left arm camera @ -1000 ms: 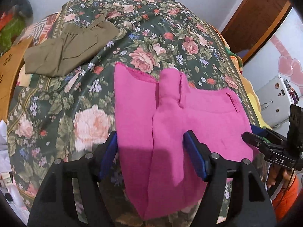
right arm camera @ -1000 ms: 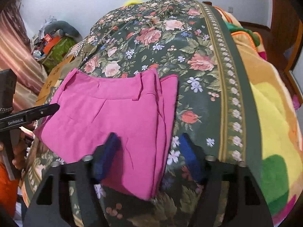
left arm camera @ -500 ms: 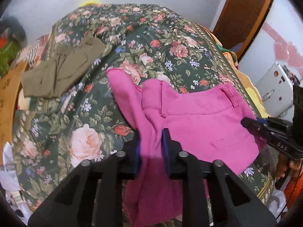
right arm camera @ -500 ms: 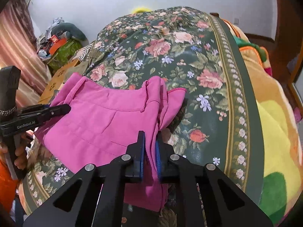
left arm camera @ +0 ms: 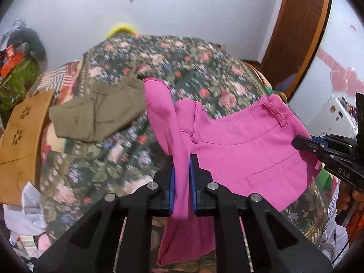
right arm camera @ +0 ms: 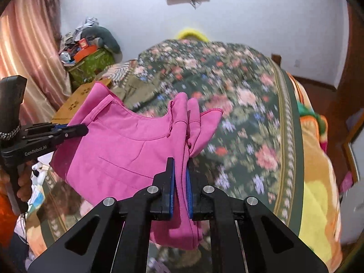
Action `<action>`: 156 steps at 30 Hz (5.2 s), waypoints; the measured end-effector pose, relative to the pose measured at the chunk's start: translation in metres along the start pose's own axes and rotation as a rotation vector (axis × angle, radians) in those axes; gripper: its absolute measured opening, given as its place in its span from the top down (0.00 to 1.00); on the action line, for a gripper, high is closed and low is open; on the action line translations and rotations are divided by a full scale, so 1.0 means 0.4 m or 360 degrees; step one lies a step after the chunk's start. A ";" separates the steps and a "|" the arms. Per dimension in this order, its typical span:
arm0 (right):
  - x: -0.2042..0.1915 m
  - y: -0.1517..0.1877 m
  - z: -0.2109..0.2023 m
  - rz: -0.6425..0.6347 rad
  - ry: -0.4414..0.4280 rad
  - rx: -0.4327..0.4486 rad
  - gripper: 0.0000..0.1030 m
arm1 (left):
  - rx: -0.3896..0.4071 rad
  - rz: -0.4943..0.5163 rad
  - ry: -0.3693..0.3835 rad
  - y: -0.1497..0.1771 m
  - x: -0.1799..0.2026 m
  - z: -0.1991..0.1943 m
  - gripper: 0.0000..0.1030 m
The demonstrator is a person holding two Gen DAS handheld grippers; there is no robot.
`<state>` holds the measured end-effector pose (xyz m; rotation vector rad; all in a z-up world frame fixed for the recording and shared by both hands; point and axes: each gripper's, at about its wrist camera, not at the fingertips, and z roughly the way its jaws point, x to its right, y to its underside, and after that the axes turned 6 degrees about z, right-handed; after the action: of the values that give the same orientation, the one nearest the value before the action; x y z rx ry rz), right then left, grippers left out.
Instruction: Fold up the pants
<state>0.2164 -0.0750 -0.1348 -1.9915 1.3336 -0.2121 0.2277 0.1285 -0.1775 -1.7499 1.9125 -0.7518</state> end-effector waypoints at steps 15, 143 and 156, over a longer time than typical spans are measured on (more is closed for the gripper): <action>-0.188 -0.172 0.245 -0.0136 -0.0084 0.0003 0.93 | 0.0033 -0.0133 -0.0198 -0.058 -0.316 0.047 0.89; -0.486 0.000 -0.416 -0.0231 -0.0079 0.1039 0.00 | 0.1059 -0.0032 -0.0488 0.136 -0.004 -0.703 0.00; -0.496 0.004 -0.429 -0.0225 -0.0076 0.1054 0.00 | 0.1055 -0.0012 -0.0478 0.137 -0.002 -0.707 0.00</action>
<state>0.0402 0.0142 0.0377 -1.5079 0.9263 -0.5860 0.0033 0.1600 0.0005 -1.3540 1.2596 -0.9289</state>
